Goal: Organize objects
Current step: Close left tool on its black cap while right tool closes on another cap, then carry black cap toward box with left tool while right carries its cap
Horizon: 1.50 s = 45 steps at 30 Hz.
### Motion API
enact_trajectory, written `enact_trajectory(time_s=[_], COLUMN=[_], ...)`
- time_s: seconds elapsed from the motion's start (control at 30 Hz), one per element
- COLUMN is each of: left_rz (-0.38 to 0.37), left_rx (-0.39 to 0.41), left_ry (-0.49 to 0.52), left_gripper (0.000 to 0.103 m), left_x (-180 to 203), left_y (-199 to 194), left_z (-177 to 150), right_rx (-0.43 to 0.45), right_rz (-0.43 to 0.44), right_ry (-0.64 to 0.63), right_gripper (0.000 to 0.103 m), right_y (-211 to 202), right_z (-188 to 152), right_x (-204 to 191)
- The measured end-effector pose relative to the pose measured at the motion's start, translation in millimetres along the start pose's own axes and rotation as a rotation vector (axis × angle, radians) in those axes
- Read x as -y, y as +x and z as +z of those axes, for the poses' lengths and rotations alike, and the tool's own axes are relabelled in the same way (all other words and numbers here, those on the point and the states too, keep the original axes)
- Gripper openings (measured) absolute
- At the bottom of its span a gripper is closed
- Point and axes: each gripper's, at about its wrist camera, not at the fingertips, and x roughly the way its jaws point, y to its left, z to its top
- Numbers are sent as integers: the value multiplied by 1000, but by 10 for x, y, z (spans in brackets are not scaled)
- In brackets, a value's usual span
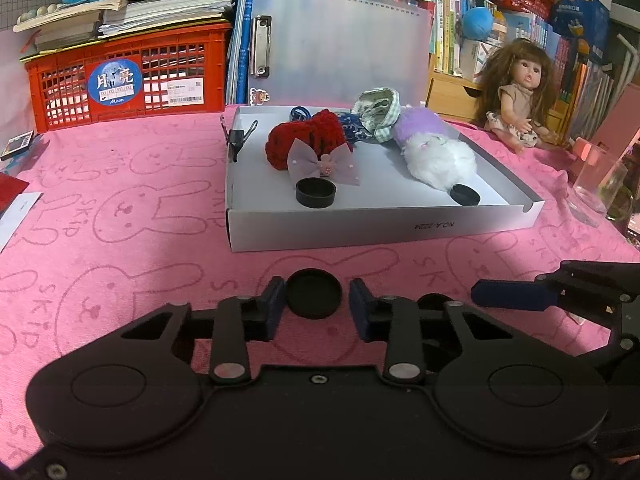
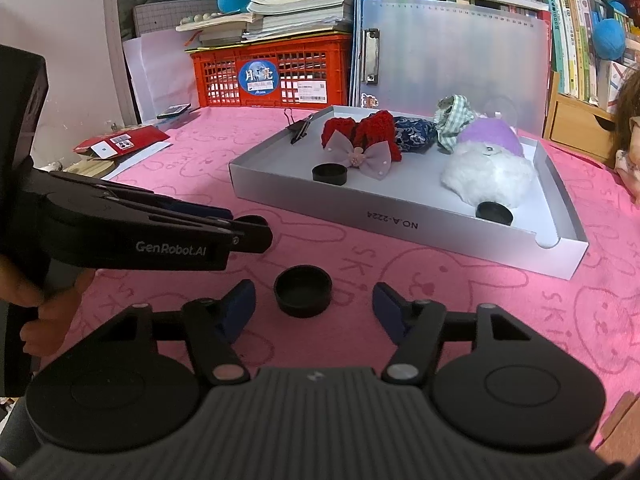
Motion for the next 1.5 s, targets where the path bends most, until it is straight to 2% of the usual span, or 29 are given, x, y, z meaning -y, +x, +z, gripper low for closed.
enact_trajectory(time_s=[0.03, 0.1, 0.13, 0.2, 0.27, 0.77, 1.5], left_rz=[1, 0, -1, -2, -3, -16, -49], left_rx=[1, 1, 2, 4, 6, 20, 72], left_ry=[-1, -1, -1, 0, 2, 5, 10], left_gripper=[30, 30, 30, 30, 30, 30, 30], left_x=[2, 3, 4, 9, 15, 42, 147], left_y=[-3, -6, -8, -16, -21, -67, -117], left_z=[0, -1, -2, -4, -8, 14, 215], right_rx=[2, 2, 3, 7, 8, 53, 128], right_rz=[0, -2, -6, -10, -15, -87, -172], right_ry=[2, 8, 8, 6, 7, 76, 167], right_gripper=[70, 54, 52, 40, 37, 36, 36], right_y=[-2, -5, -6, -13, -18, -107, -224], right_z=[0, 1, 2, 1, -1, 33, 121], right_x=[-2, -2, -3, -12, -16, 167, 408])
